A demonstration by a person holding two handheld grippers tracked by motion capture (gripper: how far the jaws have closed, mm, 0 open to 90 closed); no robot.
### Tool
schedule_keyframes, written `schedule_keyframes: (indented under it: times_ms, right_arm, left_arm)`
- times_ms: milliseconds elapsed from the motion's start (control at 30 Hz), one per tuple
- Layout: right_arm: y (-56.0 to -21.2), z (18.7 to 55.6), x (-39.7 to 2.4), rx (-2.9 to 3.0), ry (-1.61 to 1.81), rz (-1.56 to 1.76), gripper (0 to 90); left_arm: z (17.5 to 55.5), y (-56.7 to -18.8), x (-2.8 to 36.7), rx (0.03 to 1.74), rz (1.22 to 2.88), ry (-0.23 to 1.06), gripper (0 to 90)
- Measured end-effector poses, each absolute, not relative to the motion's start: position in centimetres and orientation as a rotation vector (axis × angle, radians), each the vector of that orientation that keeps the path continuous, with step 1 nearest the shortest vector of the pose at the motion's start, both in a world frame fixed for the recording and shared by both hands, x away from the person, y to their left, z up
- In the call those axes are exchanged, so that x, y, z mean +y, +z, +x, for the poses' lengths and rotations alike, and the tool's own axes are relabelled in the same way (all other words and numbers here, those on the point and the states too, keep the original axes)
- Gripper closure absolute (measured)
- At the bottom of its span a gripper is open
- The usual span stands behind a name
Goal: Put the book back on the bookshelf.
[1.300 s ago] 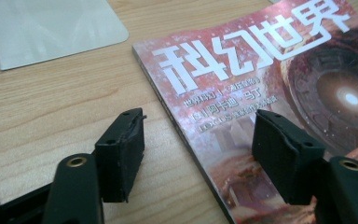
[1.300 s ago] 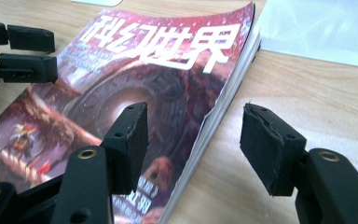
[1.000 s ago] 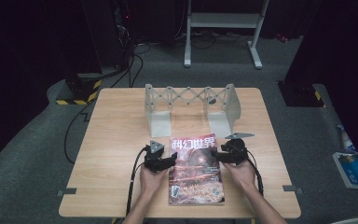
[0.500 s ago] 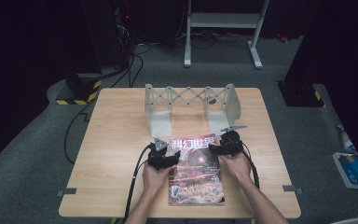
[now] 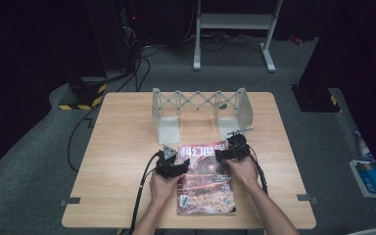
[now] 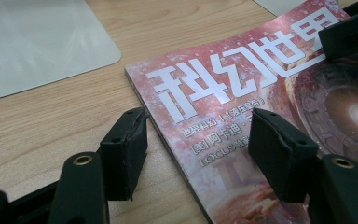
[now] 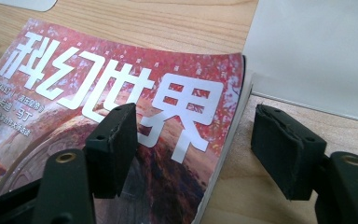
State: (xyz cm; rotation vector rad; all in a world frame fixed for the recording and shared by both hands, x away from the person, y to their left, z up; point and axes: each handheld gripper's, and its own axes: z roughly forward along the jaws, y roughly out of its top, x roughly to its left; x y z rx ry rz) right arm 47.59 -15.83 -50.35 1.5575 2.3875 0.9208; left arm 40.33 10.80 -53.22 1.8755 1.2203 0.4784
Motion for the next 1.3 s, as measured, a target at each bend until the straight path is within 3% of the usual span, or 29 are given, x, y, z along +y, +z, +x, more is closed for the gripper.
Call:
schedule_keyframes:
  times_ms: [1300]
  right_arm:
    - [-49.7,46.8,-16.9,2.413,1.079,1.622,43.2]
  left_arm:
    - [40.3,-53.3,10.4,1.186,1.893,0.476,37.6]
